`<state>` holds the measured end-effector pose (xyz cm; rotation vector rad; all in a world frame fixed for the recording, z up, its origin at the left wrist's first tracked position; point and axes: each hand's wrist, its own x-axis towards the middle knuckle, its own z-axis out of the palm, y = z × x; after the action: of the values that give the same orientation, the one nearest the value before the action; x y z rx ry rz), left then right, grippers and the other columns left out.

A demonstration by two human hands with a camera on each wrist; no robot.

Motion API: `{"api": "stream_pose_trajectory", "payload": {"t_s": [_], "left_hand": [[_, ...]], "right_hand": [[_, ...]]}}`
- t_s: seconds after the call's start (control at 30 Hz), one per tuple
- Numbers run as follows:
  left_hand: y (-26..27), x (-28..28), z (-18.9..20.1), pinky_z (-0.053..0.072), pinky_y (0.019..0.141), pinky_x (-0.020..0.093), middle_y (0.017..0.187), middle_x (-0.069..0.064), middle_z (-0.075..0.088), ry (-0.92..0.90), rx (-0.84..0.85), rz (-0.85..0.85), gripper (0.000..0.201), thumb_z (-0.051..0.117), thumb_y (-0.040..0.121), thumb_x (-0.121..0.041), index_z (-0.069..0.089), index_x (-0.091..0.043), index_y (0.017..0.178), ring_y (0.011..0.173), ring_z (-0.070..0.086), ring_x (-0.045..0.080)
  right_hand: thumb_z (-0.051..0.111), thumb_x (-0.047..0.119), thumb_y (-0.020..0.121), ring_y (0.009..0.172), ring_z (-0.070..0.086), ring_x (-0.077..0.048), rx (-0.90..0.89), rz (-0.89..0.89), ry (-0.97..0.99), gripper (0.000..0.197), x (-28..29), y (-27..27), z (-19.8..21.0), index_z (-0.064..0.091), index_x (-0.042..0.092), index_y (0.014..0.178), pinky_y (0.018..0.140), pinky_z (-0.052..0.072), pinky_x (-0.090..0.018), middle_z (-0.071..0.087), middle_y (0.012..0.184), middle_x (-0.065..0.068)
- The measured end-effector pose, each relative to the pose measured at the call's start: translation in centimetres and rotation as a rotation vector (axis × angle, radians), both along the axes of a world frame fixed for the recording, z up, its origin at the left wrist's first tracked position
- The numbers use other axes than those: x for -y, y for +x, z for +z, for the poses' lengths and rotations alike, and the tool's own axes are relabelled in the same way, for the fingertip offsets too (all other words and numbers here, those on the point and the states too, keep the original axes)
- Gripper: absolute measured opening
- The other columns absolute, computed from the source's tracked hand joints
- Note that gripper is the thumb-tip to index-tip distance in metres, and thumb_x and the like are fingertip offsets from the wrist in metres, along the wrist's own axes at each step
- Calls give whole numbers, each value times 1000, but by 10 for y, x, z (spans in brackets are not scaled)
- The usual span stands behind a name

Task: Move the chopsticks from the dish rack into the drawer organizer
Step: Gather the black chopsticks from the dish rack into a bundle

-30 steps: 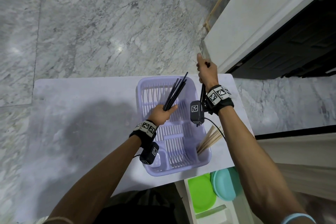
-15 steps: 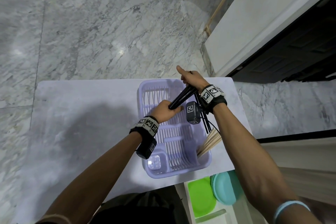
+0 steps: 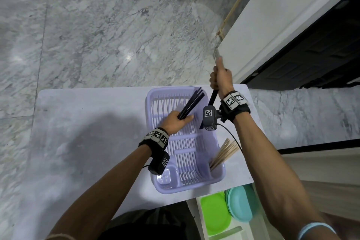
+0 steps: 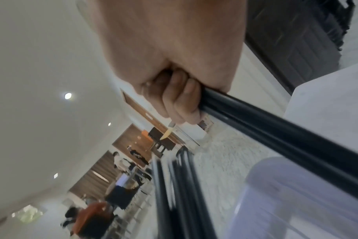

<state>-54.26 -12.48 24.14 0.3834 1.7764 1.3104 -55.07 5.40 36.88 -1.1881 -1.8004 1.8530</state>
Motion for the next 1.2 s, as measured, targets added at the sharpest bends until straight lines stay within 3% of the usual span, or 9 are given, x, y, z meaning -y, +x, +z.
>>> {"api": "stream_pose_trajectory", "payload": {"t_s": [0.03,0.17,0.33,0.47,0.63,0.83,1.03,1.13,1.2], "left_hand": [[-1,1,-1,25,48,26,50,-3,35,1,15,26,44,66,86,-49,43,-19,63,43,31,14],[-7,6,-5,22,41,22,50,-3,33,28,138,119,34,69,85,-43,51,-16,75,40,26,13],[-9,8,-7,22,38,20,49,-3,34,51,161,87,31,72,86,-29,50,-18,68,39,25,11],[-3,2,-4,23,42,24,49,-4,34,-10,138,25,38,81,73,-35,48,-19,63,40,27,12],[5,-10,0,26,44,25,56,2,41,-96,124,-29,36,75,79,-37,49,-15,69,45,31,15],[6,-8,3,25,44,24,51,4,36,-89,101,-10,35,61,89,-11,41,-14,61,42,30,15],[-13,-14,18,24,36,16,52,3,37,-51,122,28,35,74,83,-23,45,-16,65,36,30,12],[-16,-5,15,23,37,20,49,-2,35,-13,177,23,35,77,81,-28,47,-19,66,37,26,10],[-18,1,15,23,38,22,46,-6,33,-11,186,19,37,78,80,-32,46,-20,65,37,25,11]], "right_hand": [[39,57,97,37,18,-10,-69,-42,-32,52,-5,1,6,27,25,58,39,15,-19,24,43,8],[30,57,99,40,9,-10,-311,-123,-161,54,-27,6,27,27,25,56,39,9,-21,14,46,8],[27,55,101,39,7,-9,-422,-91,-281,56,-43,6,44,19,25,54,35,7,-21,11,46,9],[31,56,100,37,7,-8,-377,15,-295,52,-27,-2,41,15,25,60,32,9,-19,12,44,9],[44,45,100,37,10,-8,-293,59,-240,51,3,-9,23,21,24,60,33,13,-19,14,44,9],[47,41,100,38,15,-9,-170,99,-247,51,33,-4,-2,24,24,58,35,18,-21,18,45,8],[42,46,101,43,28,-16,-77,154,-251,46,59,9,-26,39,16,66,47,38,-26,25,48,3],[39,49,101,40,23,-11,-40,104,-136,46,45,6,-11,37,18,66,41,28,-21,26,46,7],[42,50,99,40,28,-11,91,110,103,48,32,5,-2,36,20,62,43,25,-22,32,47,6]]}}
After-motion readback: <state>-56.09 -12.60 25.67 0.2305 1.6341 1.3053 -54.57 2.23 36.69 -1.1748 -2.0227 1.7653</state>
